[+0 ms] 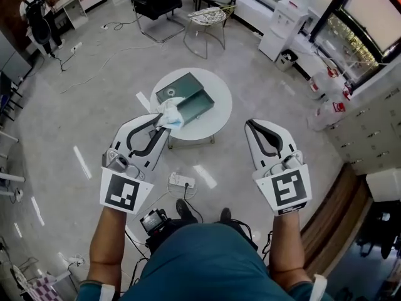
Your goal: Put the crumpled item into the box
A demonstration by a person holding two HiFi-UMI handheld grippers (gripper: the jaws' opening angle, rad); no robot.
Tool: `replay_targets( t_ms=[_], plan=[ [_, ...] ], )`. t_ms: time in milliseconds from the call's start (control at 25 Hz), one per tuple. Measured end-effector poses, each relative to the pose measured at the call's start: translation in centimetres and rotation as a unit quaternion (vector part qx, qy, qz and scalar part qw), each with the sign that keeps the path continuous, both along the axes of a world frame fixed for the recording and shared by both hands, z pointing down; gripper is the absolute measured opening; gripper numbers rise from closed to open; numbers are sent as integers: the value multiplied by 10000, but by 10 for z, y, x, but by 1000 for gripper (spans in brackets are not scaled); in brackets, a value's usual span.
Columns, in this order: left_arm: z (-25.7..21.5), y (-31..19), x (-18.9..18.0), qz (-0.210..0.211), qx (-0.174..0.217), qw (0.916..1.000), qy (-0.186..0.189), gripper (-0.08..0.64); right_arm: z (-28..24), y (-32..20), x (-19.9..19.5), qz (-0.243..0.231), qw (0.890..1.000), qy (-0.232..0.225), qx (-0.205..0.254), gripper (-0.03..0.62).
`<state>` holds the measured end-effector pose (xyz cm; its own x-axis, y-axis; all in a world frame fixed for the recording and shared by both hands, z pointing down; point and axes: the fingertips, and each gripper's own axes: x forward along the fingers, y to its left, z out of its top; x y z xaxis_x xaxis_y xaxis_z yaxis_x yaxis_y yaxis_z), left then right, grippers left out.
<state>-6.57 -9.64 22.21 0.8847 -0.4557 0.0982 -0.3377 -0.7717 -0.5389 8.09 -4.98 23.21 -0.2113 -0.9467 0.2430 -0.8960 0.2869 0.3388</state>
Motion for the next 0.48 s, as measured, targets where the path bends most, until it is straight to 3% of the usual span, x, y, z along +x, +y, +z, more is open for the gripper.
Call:
replay_targets(
  t_ms=[200,480],
  plan=[
    [-2,-30,-14,175,-29,9998,119,86,-4,-24,-18,140,9998,127,12,38],
    [2,-59,-32,44,-119,9998,180,87,0,-62,-35,-1,9998,166,-65,38]
  ],
)
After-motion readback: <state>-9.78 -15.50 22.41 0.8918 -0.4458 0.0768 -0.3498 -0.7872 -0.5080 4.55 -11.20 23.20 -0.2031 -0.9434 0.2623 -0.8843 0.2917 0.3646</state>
